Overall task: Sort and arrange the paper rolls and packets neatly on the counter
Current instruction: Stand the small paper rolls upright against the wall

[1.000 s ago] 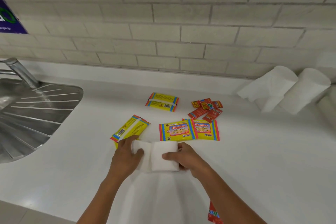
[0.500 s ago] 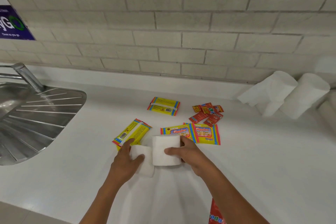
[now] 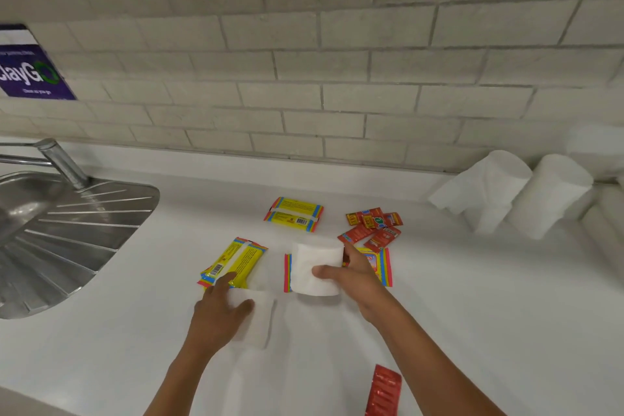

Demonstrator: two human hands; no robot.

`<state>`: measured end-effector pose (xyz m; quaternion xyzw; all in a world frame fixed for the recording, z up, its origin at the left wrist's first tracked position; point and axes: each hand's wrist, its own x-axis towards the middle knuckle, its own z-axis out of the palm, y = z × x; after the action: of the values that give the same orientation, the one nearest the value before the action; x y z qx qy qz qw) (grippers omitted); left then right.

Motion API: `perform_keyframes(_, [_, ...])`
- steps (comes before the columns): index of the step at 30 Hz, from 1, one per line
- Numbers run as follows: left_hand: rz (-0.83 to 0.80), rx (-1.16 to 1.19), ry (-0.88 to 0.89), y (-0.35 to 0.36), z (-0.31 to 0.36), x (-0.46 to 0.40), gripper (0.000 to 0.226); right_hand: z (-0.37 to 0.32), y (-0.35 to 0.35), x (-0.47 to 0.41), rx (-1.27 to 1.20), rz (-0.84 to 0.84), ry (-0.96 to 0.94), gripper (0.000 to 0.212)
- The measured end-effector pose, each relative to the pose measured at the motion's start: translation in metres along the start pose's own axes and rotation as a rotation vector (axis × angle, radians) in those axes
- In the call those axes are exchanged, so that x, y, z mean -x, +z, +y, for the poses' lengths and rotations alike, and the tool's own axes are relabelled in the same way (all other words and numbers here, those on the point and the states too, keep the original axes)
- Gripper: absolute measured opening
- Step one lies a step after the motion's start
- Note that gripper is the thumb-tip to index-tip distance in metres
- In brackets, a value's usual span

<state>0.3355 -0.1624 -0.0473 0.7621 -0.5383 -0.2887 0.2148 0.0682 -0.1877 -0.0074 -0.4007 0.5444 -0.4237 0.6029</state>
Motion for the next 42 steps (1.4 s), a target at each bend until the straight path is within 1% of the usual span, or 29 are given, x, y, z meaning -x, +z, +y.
perform_keyframes(2, [0.053,-0.045,0.034,0.000,0.012,-0.002,0.066,-0.007,-0.010,-0.002,-0.002,0.011,-0.029,0.050])
perform_keyframes(4, [0.094,-0.034,0.087,0.003,0.027,-0.004,0.064,-0.011,-0.025,-0.006,-0.015,0.028,-0.048,0.054])
perform_keyframes(7, [0.093,0.111,0.189,0.011,0.061,-0.004,0.058,-0.018,-0.049,-0.010,-0.021,0.046,-0.059,0.060])
perform_keyframes(9, [0.013,0.248,0.244,0.018,0.088,0.001,0.058,-0.022,-0.066,-0.012,-0.017,0.042,-0.065,0.061])
perform_keyframes(11, [-0.114,0.352,0.299,0.031,0.119,0.004,0.064,-0.028,-0.087,-0.010,-0.018,0.022,-0.076,0.060])
perform_keyframes(13, [-0.225,0.407,0.339,0.044,0.153,0.008,0.071,-0.033,-0.107,-0.008,-0.009,-0.002,-0.077,0.060])
perform_keyframes(16, [-0.342,0.427,0.408,0.067,0.205,0.013,0.073,-0.038,-0.137,-0.005,0.006,-0.010,-0.093,0.064])
perform_keyframes(19, [-0.476,0.403,0.455,0.094,0.244,0.014,0.072,-0.040,-0.169,-0.005,0.017,0.016,-0.114,0.061])
perform_keyframes(21, [-0.508,0.364,0.469,0.107,0.261,0.013,0.072,-0.041,-0.184,-0.005,0.026,0.033,-0.116,0.065])
perform_keyframes(23, [-0.494,0.320,0.490,0.124,0.277,0.009,0.068,-0.043,-0.200,-0.004,0.023,0.051,-0.124,0.071])
perform_keyframes(26, [-0.460,0.223,0.528,0.147,0.302,0.003,0.064,-0.046,-0.222,-0.004,0.038,0.103,-0.127,0.073])
perform_keyframes(30, [-0.373,0.166,0.515,0.172,0.331,-0.014,0.067,-0.051,-0.253,-0.006,0.073,0.245,-0.119,0.072])
perform_keyframes(33, [-0.226,0.145,0.481,0.181,0.347,-0.032,0.075,-0.050,-0.275,-0.005,0.042,0.308,-0.088,0.064])
perform_keyframes(36, [-0.102,0.119,0.436,0.191,0.358,-0.054,0.067,-0.042,-0.294,-0.005,0.044,0.364,-0.071,0.054])
perform_keyframes(39, [-0.055,0.087,0.392,0.206,0.365,-0.072,0.066,-0.034,-0.309,-0.006,0.047,0.418,-0.053,0.047])
perform_keyframes(42, [-0.069,0.077,0.358,0.227,0.366,-0.078,0.067,-0.028,-0.319,-0.010,0.046,0.447,-0.044,0.044])
